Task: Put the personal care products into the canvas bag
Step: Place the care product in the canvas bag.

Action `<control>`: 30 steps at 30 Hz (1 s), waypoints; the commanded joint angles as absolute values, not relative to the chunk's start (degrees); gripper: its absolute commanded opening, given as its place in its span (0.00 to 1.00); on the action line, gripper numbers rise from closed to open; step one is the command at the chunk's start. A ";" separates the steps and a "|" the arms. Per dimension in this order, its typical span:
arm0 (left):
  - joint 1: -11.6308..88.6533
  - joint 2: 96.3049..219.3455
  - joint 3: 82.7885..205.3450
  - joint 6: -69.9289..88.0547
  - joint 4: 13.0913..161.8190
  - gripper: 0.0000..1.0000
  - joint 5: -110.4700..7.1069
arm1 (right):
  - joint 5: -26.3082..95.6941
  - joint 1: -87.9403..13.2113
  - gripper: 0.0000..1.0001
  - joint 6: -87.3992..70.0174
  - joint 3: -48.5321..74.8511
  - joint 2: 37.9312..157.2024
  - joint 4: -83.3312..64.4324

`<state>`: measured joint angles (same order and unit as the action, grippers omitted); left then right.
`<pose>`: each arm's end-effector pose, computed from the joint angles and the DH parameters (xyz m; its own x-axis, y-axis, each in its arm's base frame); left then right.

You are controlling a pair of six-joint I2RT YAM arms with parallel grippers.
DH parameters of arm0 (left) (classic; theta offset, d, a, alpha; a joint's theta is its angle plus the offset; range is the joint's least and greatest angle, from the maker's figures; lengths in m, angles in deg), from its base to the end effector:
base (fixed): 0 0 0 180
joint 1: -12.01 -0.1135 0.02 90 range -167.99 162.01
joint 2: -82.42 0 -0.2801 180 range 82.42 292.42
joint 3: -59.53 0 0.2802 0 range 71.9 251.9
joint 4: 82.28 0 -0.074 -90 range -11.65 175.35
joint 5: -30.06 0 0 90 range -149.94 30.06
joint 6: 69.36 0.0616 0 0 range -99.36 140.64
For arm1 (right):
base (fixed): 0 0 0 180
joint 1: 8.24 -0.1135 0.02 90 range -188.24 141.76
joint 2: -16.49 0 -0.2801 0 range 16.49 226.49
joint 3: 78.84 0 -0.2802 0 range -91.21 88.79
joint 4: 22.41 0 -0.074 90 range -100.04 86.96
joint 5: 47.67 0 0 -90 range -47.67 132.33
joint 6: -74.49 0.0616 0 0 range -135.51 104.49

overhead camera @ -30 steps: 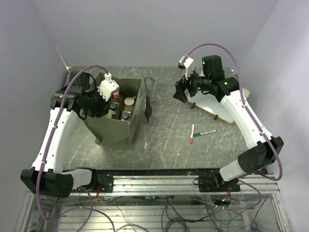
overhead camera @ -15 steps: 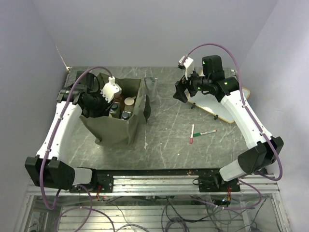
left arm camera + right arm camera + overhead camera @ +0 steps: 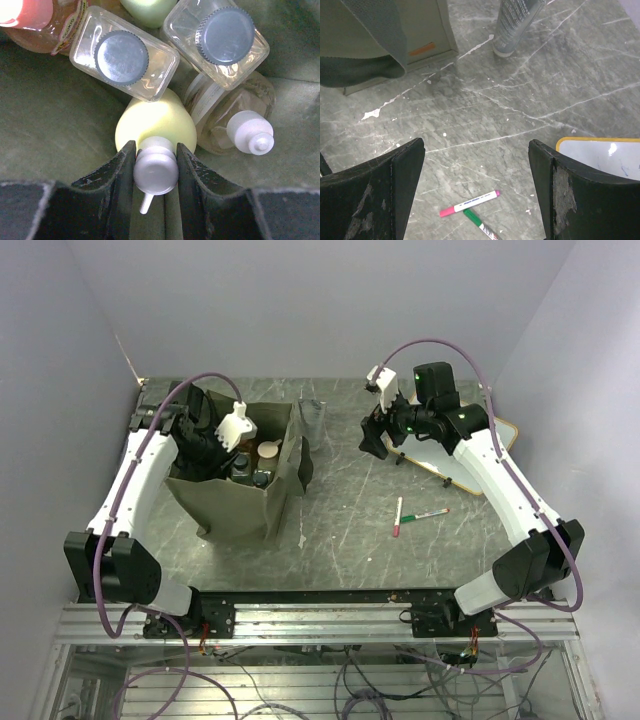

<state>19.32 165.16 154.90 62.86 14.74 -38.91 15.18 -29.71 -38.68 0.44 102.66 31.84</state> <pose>0.2970 -0.0604 0.3288 -0.5315 0.7005 -0.4761 0.8043 0.5937 -0.0243 0.3355 0.1622 0.3811 -0.2898 -0.4902 -0.8220 -0.8337 0.5511 -0.0348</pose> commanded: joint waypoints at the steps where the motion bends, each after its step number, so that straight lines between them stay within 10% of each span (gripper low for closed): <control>1: 18.91 163.74 155.55 65.10 14.44 0.07 -37.48 | 15.70 -29.95 0.85 -39.67 1.55 100.84 29.90; 30: 19.48 162.53 146.06 65.11 22.33 0.36 -36.47 | 16.62 -29.97 0.85 -39.81 0.70 101.83 28.17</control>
<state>19.34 164.28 145.52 65.02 20.78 -39.58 15.83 -29.71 -38.93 1.49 102.48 29.77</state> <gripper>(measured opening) 0.431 0.851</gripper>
